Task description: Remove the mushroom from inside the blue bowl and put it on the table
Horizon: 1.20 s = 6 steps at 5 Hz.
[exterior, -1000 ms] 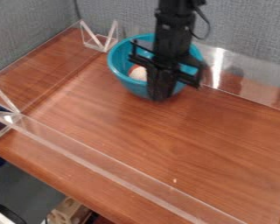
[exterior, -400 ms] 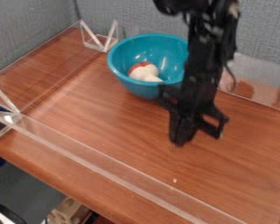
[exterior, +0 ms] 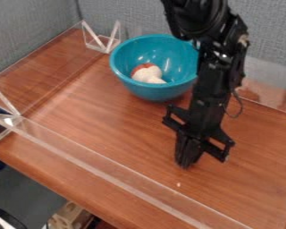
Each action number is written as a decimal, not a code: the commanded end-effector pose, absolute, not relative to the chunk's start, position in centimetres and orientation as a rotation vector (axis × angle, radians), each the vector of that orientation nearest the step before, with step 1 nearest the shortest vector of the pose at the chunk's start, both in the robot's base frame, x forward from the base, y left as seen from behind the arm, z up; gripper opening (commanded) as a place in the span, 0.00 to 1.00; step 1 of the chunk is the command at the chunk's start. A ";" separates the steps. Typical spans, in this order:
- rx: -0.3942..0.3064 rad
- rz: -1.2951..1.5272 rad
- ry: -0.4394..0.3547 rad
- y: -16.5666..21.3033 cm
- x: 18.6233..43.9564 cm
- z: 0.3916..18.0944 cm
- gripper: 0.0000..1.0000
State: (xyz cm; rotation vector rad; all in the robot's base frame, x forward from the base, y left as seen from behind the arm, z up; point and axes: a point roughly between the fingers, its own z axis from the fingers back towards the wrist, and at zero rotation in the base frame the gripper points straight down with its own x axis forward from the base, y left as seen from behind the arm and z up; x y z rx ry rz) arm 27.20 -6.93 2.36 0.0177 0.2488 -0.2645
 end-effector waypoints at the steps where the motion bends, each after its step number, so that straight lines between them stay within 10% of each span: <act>1: 0.011 -0.283 0.214 -7.6 27.9 3.3 1.00; 6: 0.025 -0.307 0.105 -7.9 28.9 6.9 1.00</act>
